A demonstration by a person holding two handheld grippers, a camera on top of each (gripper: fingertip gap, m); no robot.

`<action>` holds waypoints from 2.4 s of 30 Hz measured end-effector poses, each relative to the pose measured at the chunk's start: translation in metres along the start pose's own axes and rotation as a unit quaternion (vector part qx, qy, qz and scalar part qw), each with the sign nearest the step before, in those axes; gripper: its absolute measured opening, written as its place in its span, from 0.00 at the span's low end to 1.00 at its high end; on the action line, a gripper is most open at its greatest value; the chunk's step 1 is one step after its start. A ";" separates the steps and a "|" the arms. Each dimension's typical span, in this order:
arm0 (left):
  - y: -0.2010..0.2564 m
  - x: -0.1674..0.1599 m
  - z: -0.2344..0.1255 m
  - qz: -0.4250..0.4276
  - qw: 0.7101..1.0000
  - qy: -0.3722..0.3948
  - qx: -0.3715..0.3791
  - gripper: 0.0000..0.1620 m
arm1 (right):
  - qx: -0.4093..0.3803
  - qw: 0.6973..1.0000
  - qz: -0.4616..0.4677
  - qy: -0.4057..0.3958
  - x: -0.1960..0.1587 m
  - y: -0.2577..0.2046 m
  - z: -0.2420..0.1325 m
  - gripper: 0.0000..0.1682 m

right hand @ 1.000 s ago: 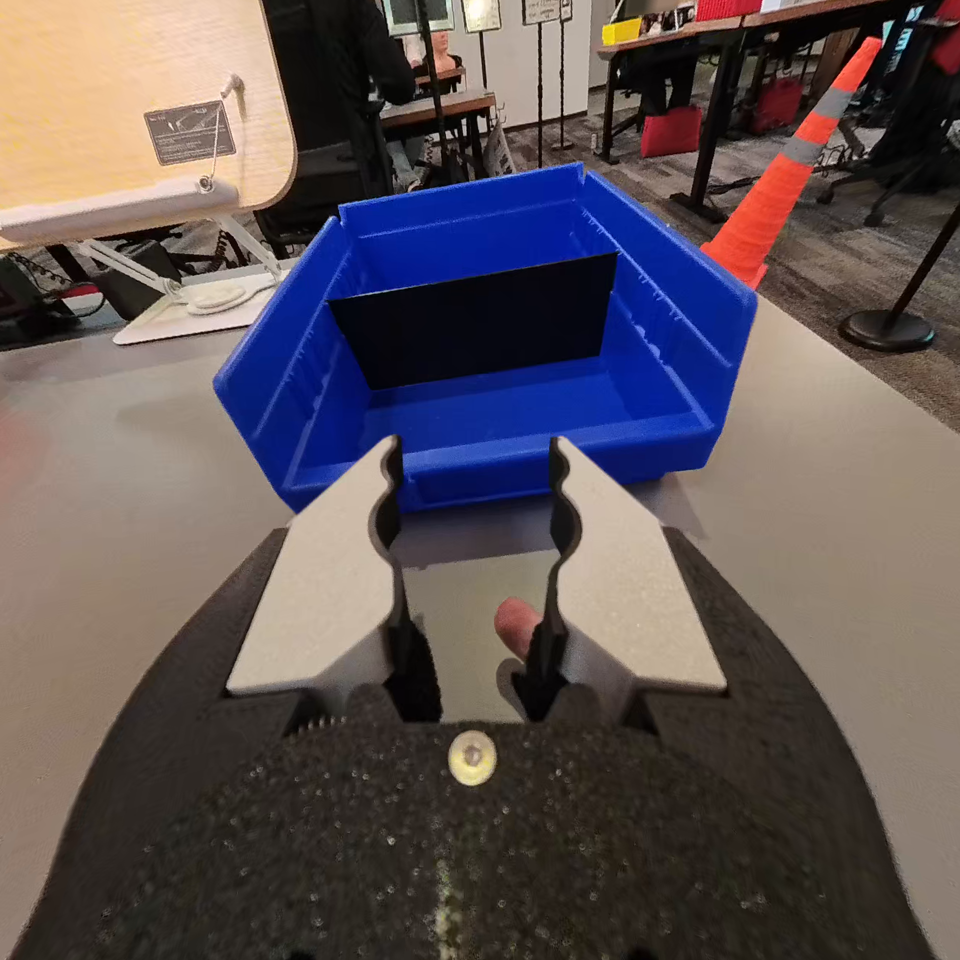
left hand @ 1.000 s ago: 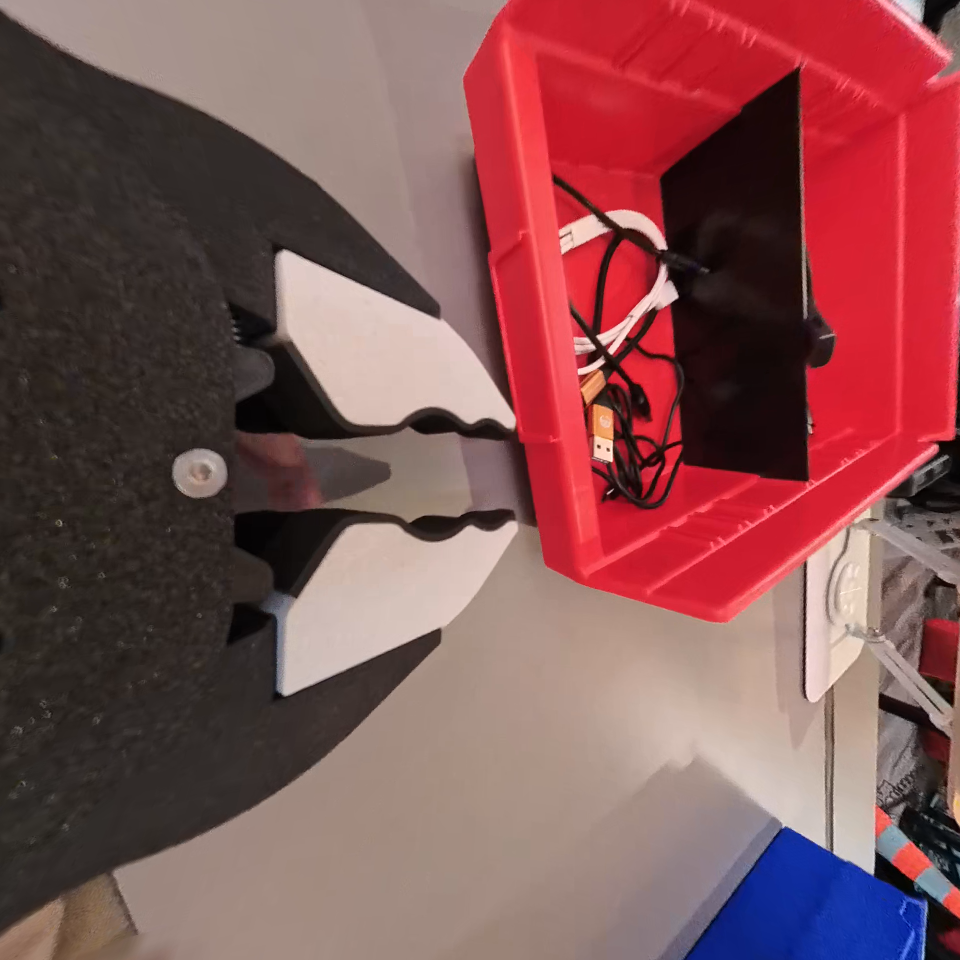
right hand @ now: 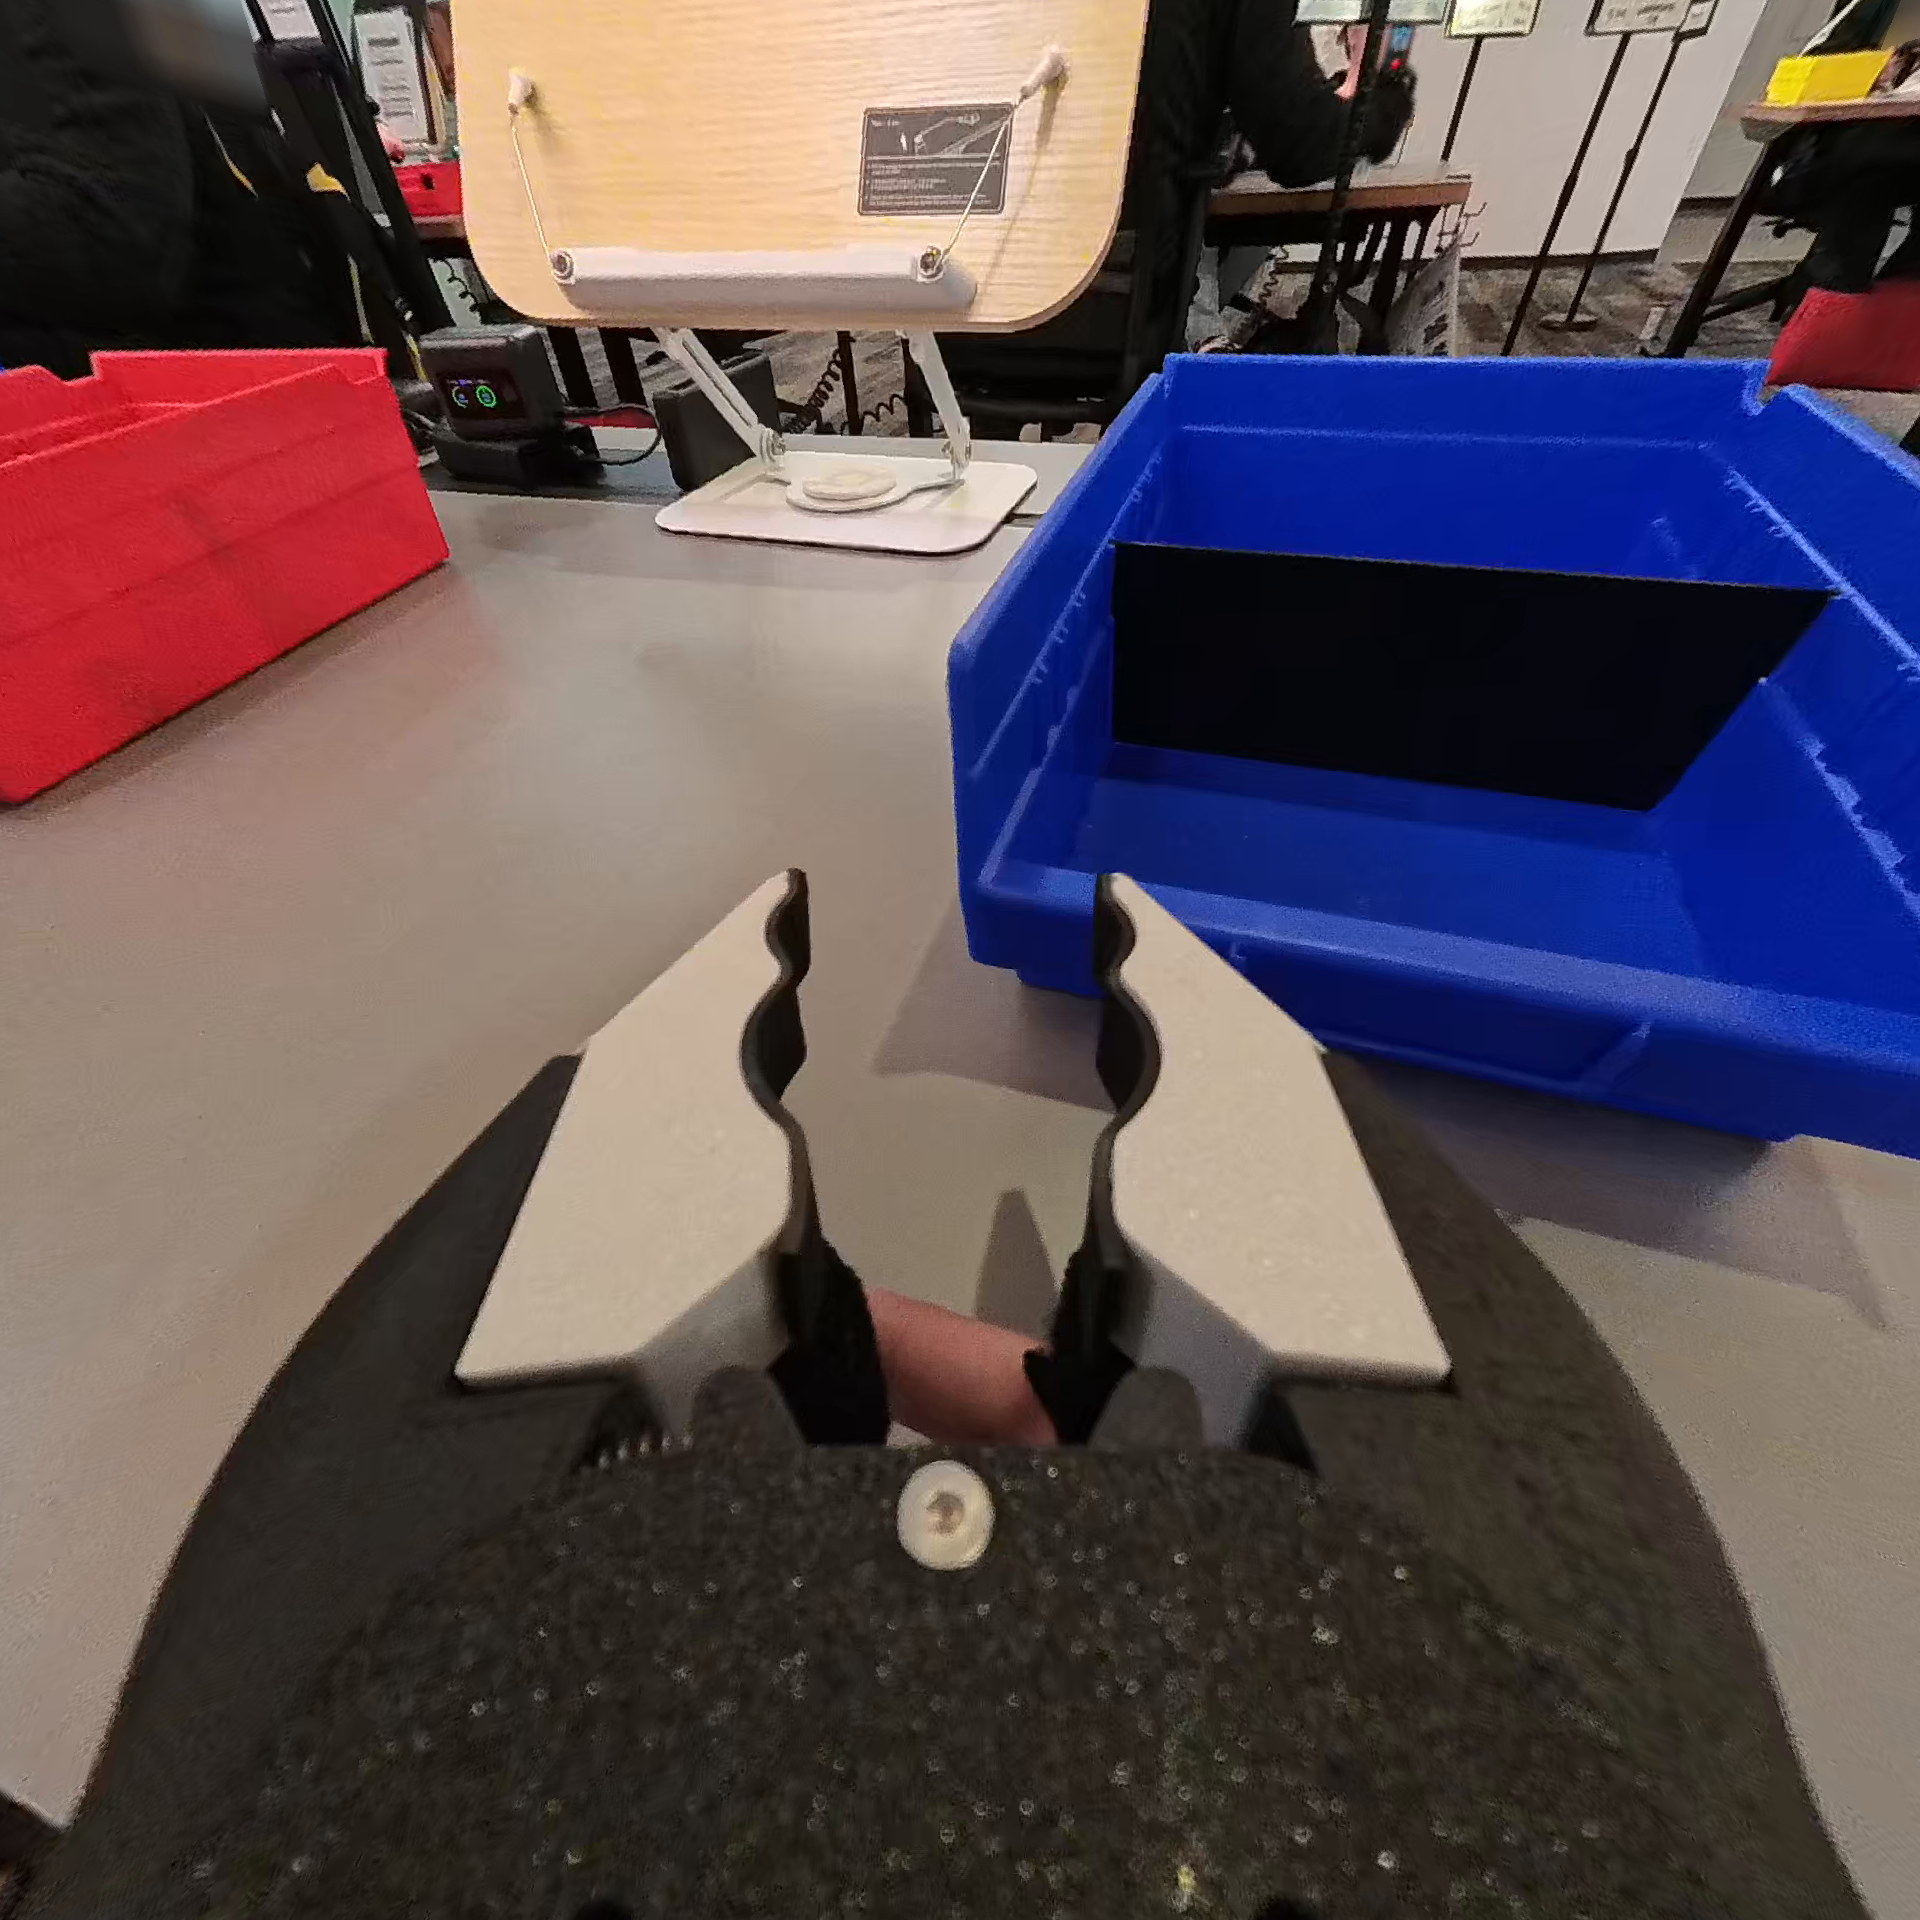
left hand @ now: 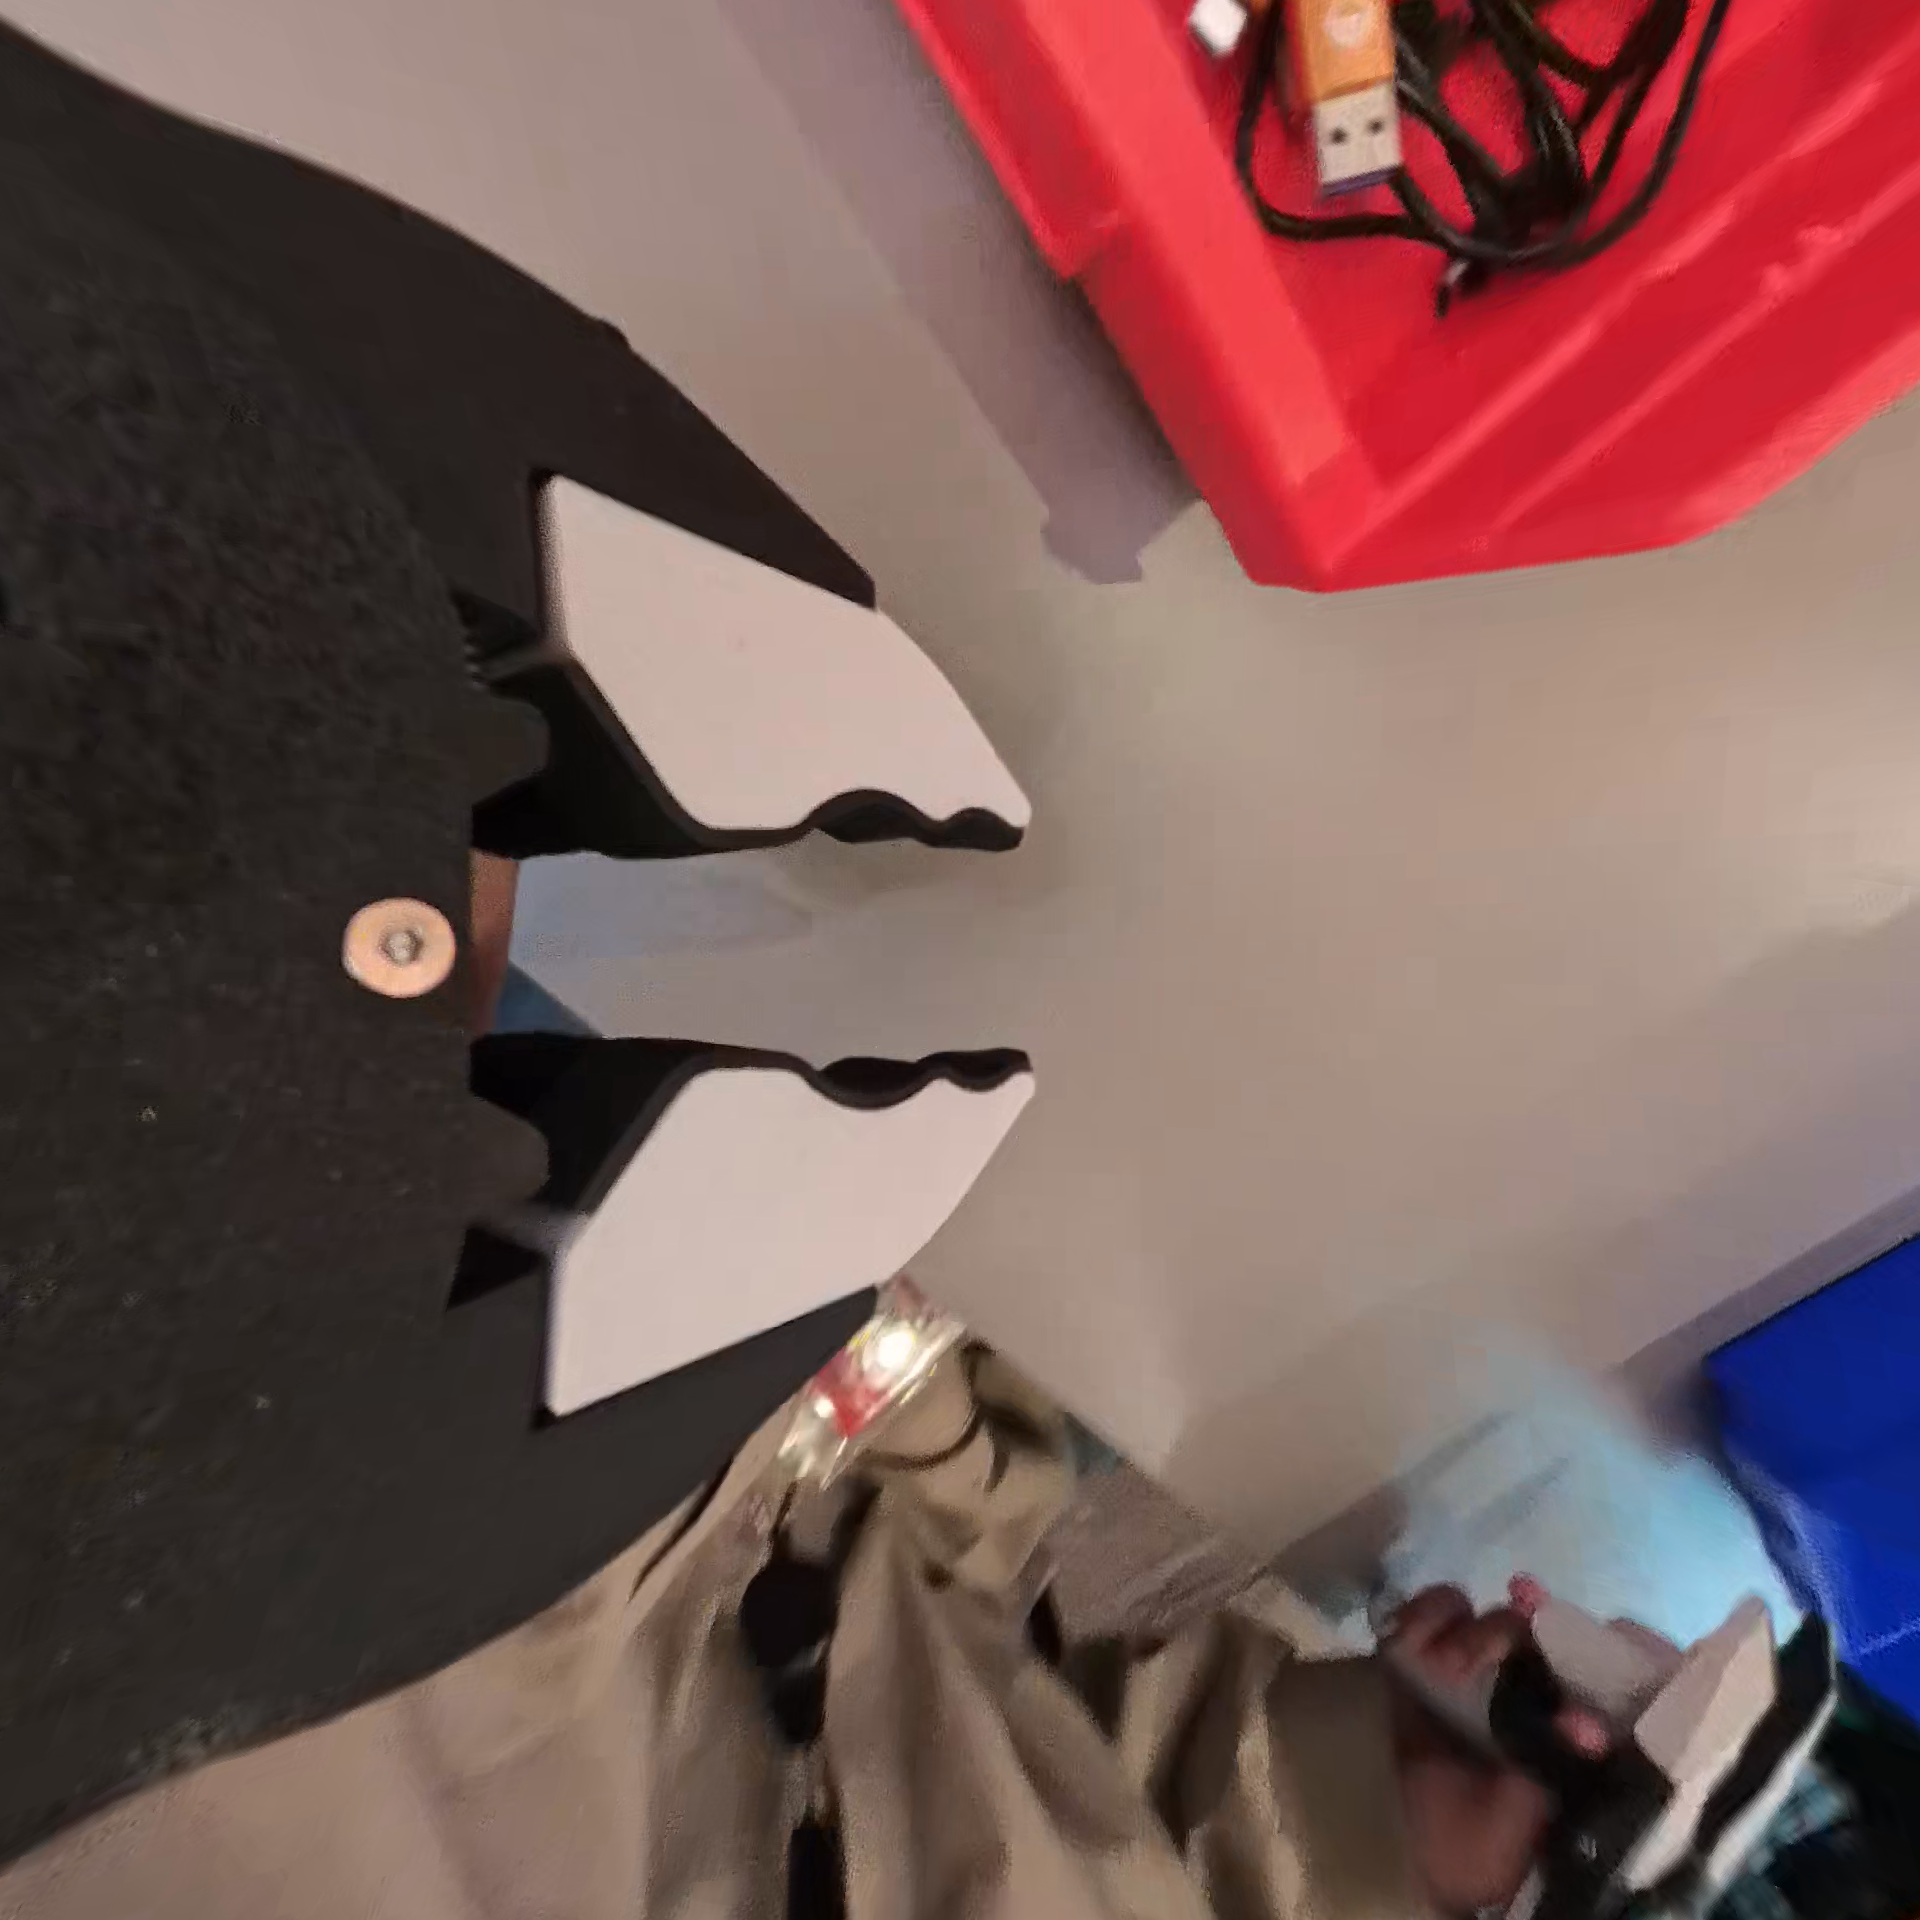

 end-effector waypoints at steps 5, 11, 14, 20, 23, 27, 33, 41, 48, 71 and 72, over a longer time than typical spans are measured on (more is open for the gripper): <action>-0.035 0.093 -0.047 0.006 1.000 -0.014 0.027 0.23 | 0.006 1.000 -0.002 0.007 0.001 -0.004 -0.002 0.32; -0.127 0.193 -0.034 0.027 0.975 -0.122 0.183 0.31 | 0.004 1.000 -0.005 0.006 0.000 -0.003 -0.005 0.32; -0.172 0.225 -0.010 0.005 0.953 -0.201 0.227 0.31 | -0.001 1.000 0.001 0.008 0.000 -0.001 -0.007 0.32; -0.219 0.240 0.034 -0.027 0.895 -0.370 0.248 0.34 | -0.006 1.000 0.008 0.007 -0.002 0.003 -0.013 0.32; -0.230 0.231 0.051 -0.043 0.874 -0.428 0.227 0.29 | -0.005 1.000 0.011 0.004 -0.003 0.004 -0.015 0.32; -0.226 0.235 0.051 -0.035 0.885 -0.427 0.184 0.16 | -0.006 1.000 0.015 0.003 -0.003 0.006 -0.016 0.32; -0.188 0.247 0.009 0.038 0.931 -0.343 0.122 0.16 | 0.002 1.000 0.013 0.012 -0.002 0.003 -0.017 0.32; -0.080 0.233 -0.041 0.145 0.930 -0.329 -0.071 0.16 | 0.230 0.954 -0.190 0.023 0.002 -0.072 -0.011 0.35; 0.009 0.231 -0.007 0.220 0.888 -0.376 -0.148 0.15 | 0.179 0.877 -0.426 0.133 0.054 -0.135 0.023 0.20; 0.114 0.239 0.104 0.369 0.725 -0.415 -0.408 0.15 | 0.237 0.821 -0.430 0.292 0.092 -0.147 0.031 0.05; 0.114 0.240 0.106 0.370 0.726 -0.415 -0.405 0.15 | 0.241 0.821 -0.432 0.287 0.092 -0.145 0.032 0.05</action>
Point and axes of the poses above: each gripper's, where its closed fingertips meet, z out along the fingers, x out of its top, y = z × x across the jaws, the point moved 10 cm from there along -z, back along the fingers, and after that the axes turned 3 degrees about -y, right-handed, at the moved point
